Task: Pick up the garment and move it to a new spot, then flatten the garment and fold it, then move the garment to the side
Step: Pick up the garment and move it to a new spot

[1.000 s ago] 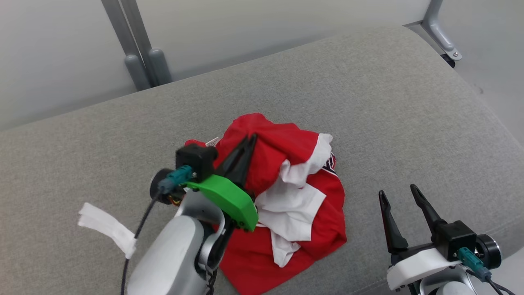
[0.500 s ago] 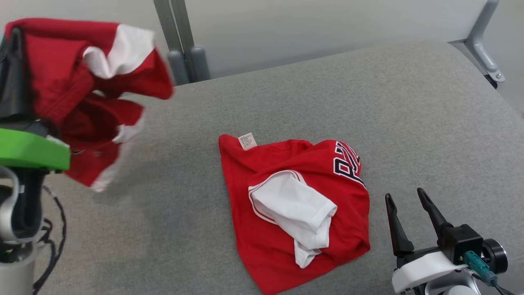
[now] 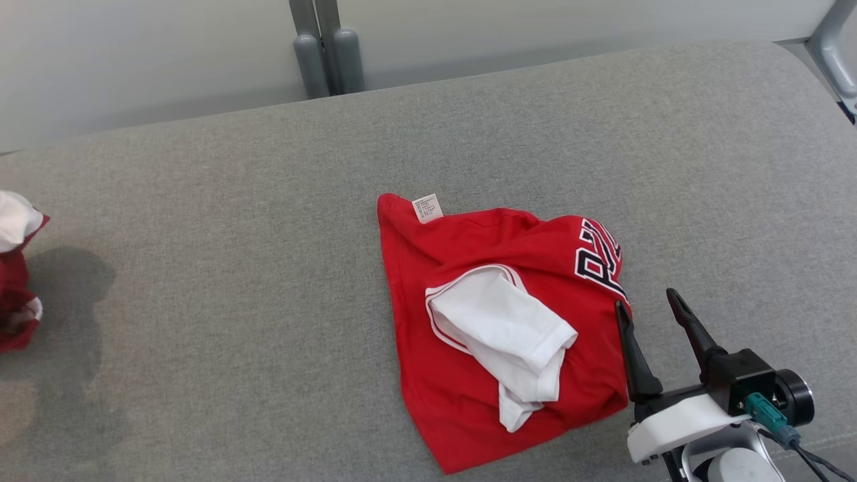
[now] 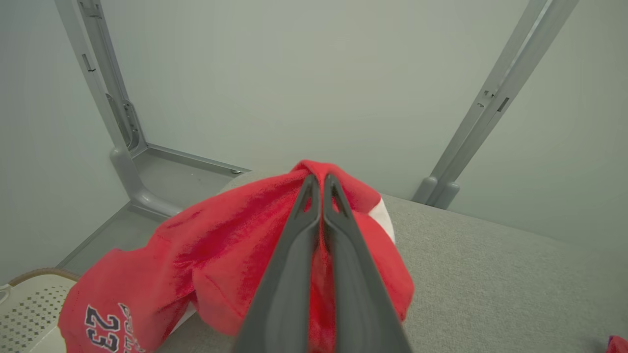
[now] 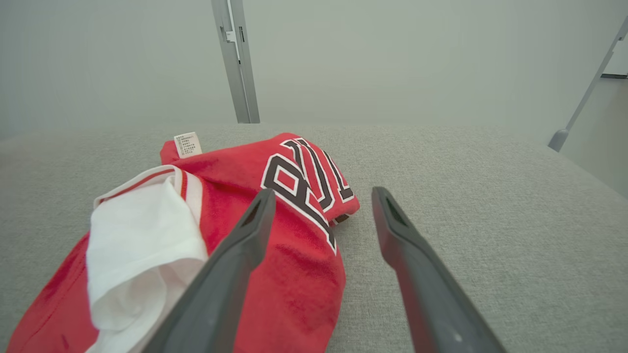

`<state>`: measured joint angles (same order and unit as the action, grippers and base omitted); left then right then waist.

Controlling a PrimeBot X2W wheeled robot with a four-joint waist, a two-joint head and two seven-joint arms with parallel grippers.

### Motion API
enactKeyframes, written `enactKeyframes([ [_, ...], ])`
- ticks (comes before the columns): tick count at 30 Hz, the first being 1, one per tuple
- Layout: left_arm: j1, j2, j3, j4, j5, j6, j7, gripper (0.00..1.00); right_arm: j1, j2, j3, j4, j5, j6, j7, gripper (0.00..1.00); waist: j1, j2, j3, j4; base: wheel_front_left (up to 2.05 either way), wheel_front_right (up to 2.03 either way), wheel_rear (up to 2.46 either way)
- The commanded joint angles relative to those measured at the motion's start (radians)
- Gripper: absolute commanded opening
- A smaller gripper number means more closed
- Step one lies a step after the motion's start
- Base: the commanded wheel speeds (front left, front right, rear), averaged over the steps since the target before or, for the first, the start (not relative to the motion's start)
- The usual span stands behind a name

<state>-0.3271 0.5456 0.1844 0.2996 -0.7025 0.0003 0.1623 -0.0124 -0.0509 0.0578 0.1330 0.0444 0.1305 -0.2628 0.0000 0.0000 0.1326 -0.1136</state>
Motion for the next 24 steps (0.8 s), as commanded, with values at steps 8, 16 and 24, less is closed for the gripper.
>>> enactKeyframes([
  [8, 0.067, -0.045, -0.012, 0.257, 0.009, -0.019, -0.1, 1.0, -0.007, -0.001, -0.01, 0.006, -0.002, 0.0, -0.003, 1.0, 0.0, 0.0, 0.025, -0.016, 0.0, 0.0, 0.0],
  [16, 0.05, -0.082, -0.048, 0.232, 0.098, -0.012, -0.33, 1.0, 0.002, 0.0, -0.025, 0.003, 0.001, 0.0, -0.003, 1.0, 0.0, 0.0, 0.008, 0.003, 0.0, 0.0, 0.0],
  [24, 0.175, -0.195, -0.133, -0.079, 0.117, -0.088, -0.418, 1.0, 0.005, 0.0, -0.027, -0.032, -0.003, 0.0, -0.003, 1.0, 0.0, 0.0, -0.041, 0.007, 0.0, 0.0, 0.0],
])
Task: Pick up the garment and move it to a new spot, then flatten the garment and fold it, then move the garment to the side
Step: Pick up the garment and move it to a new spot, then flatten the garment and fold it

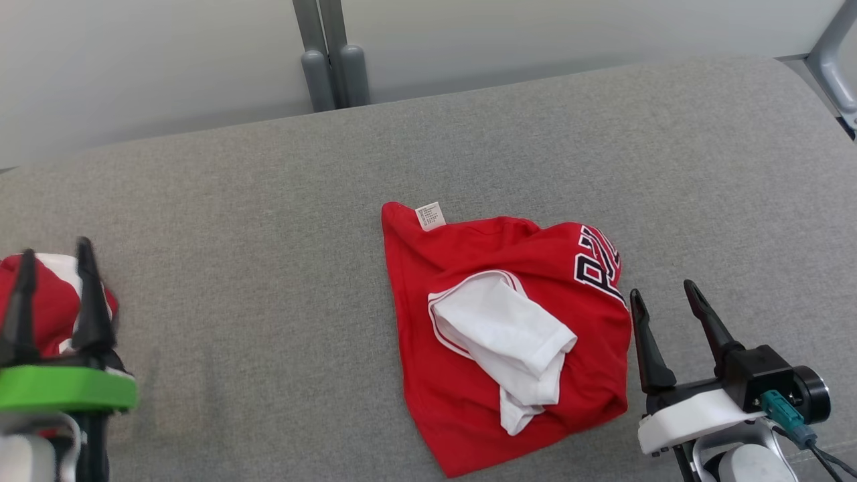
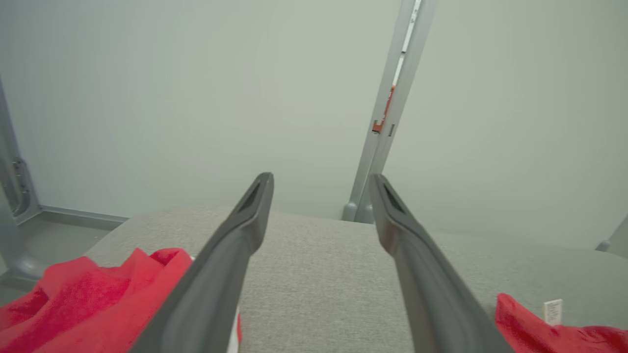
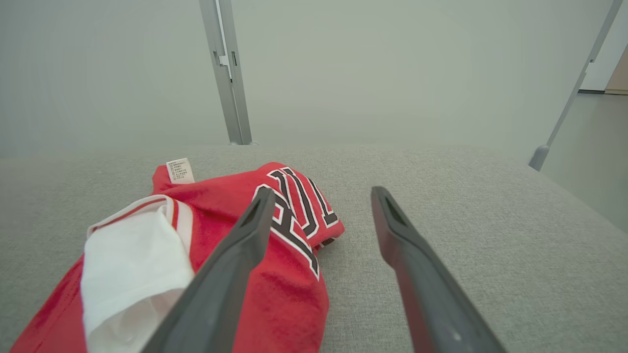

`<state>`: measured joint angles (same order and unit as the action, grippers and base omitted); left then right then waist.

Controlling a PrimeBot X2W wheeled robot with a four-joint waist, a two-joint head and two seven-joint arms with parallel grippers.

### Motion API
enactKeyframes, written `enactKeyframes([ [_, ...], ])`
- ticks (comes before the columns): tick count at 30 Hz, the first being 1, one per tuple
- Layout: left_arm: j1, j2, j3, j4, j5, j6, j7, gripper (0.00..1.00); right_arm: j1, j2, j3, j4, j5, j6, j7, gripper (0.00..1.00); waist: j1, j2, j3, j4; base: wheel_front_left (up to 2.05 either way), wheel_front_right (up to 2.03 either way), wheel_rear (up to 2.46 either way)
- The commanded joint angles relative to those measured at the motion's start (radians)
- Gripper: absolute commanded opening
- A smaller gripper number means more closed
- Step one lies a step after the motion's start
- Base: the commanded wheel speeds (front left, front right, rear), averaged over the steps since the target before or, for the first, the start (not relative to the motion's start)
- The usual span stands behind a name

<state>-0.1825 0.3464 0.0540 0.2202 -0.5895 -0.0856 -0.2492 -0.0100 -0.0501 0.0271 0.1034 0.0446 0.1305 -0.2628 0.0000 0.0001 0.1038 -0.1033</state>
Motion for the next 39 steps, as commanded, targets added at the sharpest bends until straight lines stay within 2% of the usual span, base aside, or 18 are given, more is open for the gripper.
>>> enactKeyframes([
  [1, 0.059, 0.001, -0.019, -0.035, 0.031, -0.003, -0.009, 1.0, 0.001, -0.001, 0.009, -0.008, -0.003, 0.0, -0.003, 1.0, 0.0, -0.0001, -0.018, -0.009, 0.0, 0.0, 0.0],
  [6, 0.194, -0.1, -0.044, -0.14, 0.069, 0.015, -0.016, 1.0, -0.001, -0.003, 0.039, -0.035, -0.003, 0.0, -0.003, 1.0, 0.0, -0.0001, -0.045, -0.051, 0.0, 0.0, 0.0],
  [9, 0.281, -0.155, -0.038, -0.184, 0.139, 0.017, -0.017, 1.0, 0.013, -0.007, 0.047, -0.052, -0.006, 0.0, -0.003, 1.0, 0.0, -0.0001, -0.061, -0.074, 0.0, 0.0, 0.0],
  [11, 0.337, -0.166, -0.04, -0.192, 0.221, 0.016, -0.016, 1.0, 0.026, -0.014, 0.05, -0.062, -0.006, 0.0, -0.003, 1.0, 0.0, -0.0001, -0.071, -0.081, 0.0, 0.0, 0.0],
  [13, 0.376, -0.208, -0.02, -0.202, 0.262, 0.027, -0.016, 1.0, 0.033, -0.019, 0.05, -0.071, -0.008, 0.0, -0.003, 1.0, 0.0, -0.0001, -0.077, -0.083, 0.0, 0.0, 0.0],
  [16, 0.422, -0.244, 0.018, -0.218, 0.323, 0.033, -0.016, 1.0, 0.056, -0.024, 0.029, -0.079, -0.01, 0.0, -0.003, 1.0, 0.0, -0.0001, -0.089, -0.073, 0.0, 0.0, 0.0],
  [19, 0.452, -0.271, 0.044, -0.227, 0.361, 0.017, -0.016, 1.0, 0.071, -0.025, 0.01, -0.077, -0.016, 0.0, -0.003, 1.0, 0.0, -0.0001, -0.099, -0.058, 0.0, 0.0, 0.0],
  [31, 0.455, -0.296, 0.082, -0.223, 0.393, -0.024, -0.016, 1.0, 0.091, -0.017, -0.018, -0.05, -0.019, 0.0, -0.003, 1.0, 0.0, -0.0001, -0.124, -0.02, 0.0, 0.0, 0.0],
  [39, 0.429, -0.296, 0.054, -0.232, 0.35, -0.029, -0.017, 1.0, 0.083, -0.012, -0.012, -0.049, -0.014, 0.0, -0.003, 1.0, 0.0, -0.0001, -0.116, -0.023, 0.0, 0.0, 0.0],
])
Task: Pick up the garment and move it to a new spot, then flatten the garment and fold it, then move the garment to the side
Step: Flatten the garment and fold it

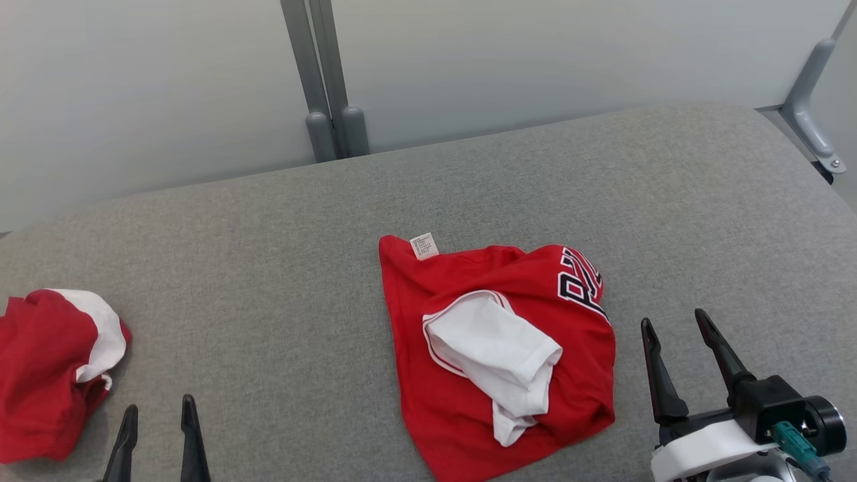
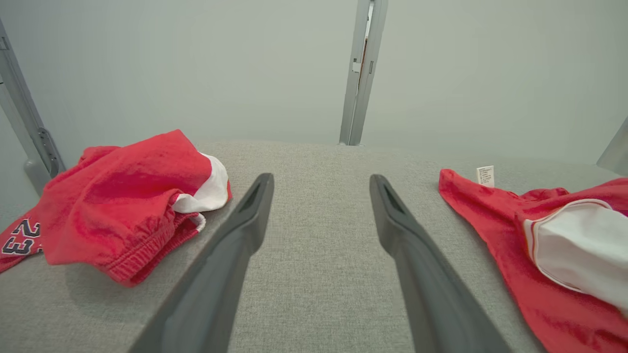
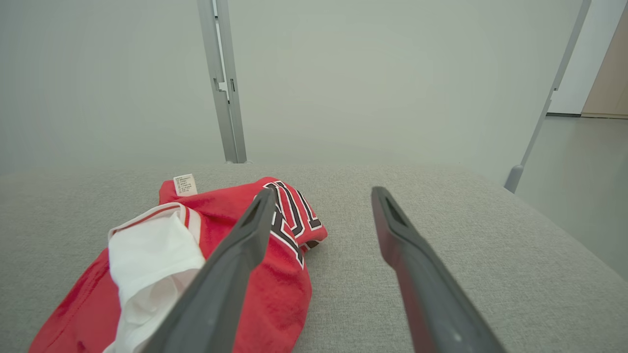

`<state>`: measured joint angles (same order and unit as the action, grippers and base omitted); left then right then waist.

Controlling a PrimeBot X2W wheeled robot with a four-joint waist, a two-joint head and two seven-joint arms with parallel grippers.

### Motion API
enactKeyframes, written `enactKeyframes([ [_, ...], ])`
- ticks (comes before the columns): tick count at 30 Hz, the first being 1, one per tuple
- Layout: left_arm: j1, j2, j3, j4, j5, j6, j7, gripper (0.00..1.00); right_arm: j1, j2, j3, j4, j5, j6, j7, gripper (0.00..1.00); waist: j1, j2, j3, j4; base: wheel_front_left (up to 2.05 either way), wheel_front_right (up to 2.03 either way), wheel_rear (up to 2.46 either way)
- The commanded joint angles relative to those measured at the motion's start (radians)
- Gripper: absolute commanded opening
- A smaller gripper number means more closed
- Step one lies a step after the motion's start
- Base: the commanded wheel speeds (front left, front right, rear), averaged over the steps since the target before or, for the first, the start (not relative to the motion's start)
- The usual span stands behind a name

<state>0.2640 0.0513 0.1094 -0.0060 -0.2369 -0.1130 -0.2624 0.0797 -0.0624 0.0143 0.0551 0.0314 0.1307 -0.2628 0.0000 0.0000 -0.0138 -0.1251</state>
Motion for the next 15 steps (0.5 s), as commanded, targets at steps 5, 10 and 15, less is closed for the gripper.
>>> enactKeyframes([
  [5, -0.087, -0.001, -0.109, -0.014, -0.079, -0.008, -0.002, 1.0, -0.017, 0.002, 0.006, 0.0, 0.002, 0.0, -0.003, 1.0, 0.0, 0.0, 0.019, -0.013, 0.0, 0.0, 0.0],
  [10, -0.185, -0.001, -0.328, 0.045, -0.145, -0.011, 0.0, 1.0, -0.028, 0.003, 0.023, 0.005, 0.003, 0.0, -0.003, 1.0, 0.0, 0.0, 0.038, -0.039, 0.0, 0.0, 0.0],
  [15, -0.309, 0.002, -0.535, 0.14, -0.328, -0.003, 0.089, 1.0, -0.055, 0.006, 0.048, 0.008, 0.01, 0.0, -0.003, 1.0, 0.0, 0.0, 0.081, -0.079, 0.0, 0.0, 0.0],
])
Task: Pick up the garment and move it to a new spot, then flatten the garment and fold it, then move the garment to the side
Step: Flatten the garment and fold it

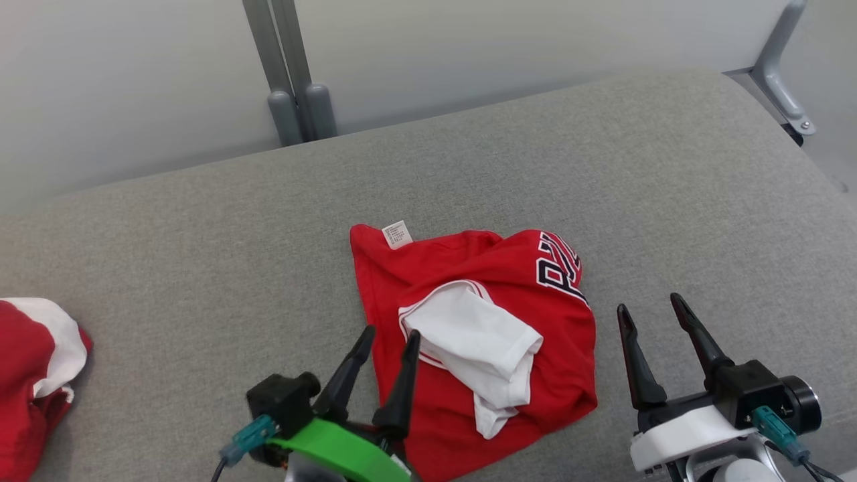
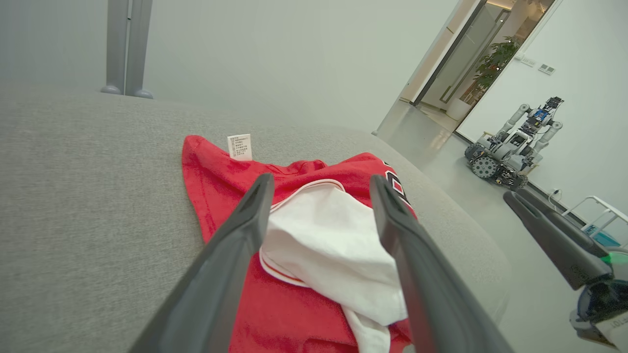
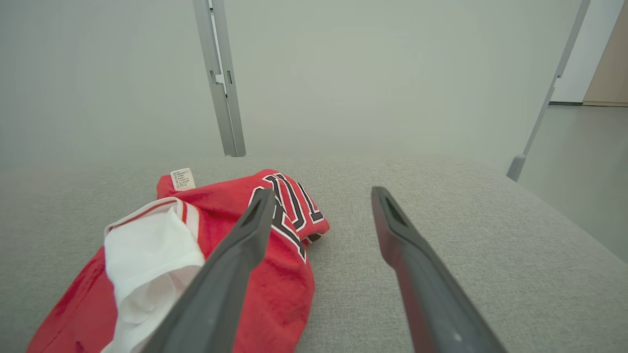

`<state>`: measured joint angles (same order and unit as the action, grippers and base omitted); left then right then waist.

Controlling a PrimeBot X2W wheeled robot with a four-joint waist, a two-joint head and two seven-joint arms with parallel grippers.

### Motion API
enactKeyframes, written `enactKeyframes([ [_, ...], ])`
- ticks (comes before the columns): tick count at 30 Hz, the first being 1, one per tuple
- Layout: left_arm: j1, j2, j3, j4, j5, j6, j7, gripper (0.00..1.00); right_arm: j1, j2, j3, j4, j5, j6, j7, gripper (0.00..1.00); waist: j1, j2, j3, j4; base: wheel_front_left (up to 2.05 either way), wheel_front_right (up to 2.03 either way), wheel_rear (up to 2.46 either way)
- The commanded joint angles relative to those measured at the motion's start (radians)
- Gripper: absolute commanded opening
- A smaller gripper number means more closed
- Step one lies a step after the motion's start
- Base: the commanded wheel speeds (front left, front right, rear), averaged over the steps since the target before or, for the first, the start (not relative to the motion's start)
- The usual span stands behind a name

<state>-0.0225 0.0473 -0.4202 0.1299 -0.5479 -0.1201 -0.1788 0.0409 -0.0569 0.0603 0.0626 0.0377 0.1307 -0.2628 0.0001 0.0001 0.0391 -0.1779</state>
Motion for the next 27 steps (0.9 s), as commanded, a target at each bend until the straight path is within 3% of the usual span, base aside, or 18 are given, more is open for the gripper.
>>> enactKeyframes([
  [1, -0.044, 0.006, -0.03, 0.018, -0.03, 0.004, 0.018, 1.0, -0.02, 0.001, 0.006, 0.002, 0.004, 0.0, -0.003, 1.0, -0.0001, -0.0001, 0.038, -0.036, 0.0, 0.0, 0.0],
  [12, -0.156, 0.006, -0.143, 0.144, -0.254, 0.055, 0.136, 1.0, -0.046, 0.006, 0.007, 0.006, 0.018, 0.0, -0.003, 1.0, -0.0001, -0.0001, 0.109, -0.11, 0.0, 0.0, 0.0],
  [27, -0.187, 0.006, -0.193, 0.219, -0.305, 0.078, 0.156, 1.0, -0.06, 0.006, 0.013, 0.002, 0.036, 0.0, -0.003, 1.0, -0.0001, -0.0001, 0.125, -0.116, 0.0, 0.0, 0.0],
])
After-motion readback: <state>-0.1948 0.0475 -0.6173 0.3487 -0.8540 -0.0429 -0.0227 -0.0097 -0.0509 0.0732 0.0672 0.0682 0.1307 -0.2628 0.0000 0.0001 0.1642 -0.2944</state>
